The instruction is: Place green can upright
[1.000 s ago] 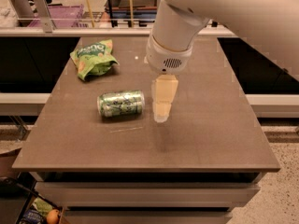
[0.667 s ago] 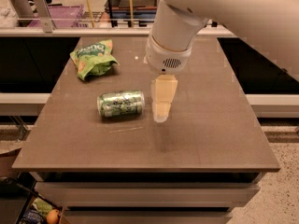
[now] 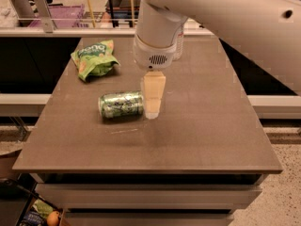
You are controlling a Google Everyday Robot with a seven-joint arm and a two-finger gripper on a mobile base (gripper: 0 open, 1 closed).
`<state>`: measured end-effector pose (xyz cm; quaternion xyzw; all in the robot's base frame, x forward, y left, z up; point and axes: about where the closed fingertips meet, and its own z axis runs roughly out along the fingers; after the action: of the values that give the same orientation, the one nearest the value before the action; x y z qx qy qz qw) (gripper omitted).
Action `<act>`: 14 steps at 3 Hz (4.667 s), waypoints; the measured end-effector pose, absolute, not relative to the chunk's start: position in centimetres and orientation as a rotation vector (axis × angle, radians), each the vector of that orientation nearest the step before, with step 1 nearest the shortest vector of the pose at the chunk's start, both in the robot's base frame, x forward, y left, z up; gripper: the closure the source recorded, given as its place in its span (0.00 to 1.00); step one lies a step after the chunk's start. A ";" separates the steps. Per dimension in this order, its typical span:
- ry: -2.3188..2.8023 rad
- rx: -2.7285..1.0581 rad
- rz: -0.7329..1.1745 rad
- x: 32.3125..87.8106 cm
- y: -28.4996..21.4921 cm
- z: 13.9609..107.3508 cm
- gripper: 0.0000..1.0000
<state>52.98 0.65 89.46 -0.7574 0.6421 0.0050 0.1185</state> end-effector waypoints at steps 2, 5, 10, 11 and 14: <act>1.862 -2.225 0.032 53.6 3.7 88.4 0.00; 1.892 -2.213 -0.013 52.8 7.0 86.4 0.00; 1.874 -2.246 -0.028 54.1 6.7 82.2 0.41; 1.873 -2.246 -0.029 54.1 6.7 82.4 0.64; 1.873 -2.247 -0.031 54.0 6.7 82.9 1.00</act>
Offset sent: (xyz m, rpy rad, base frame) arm 0.0073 0.0506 -0.0220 0.0322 0.0082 0.0056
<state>54.01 6.70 82.87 -0.7636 0.6365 -0.0104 0.1081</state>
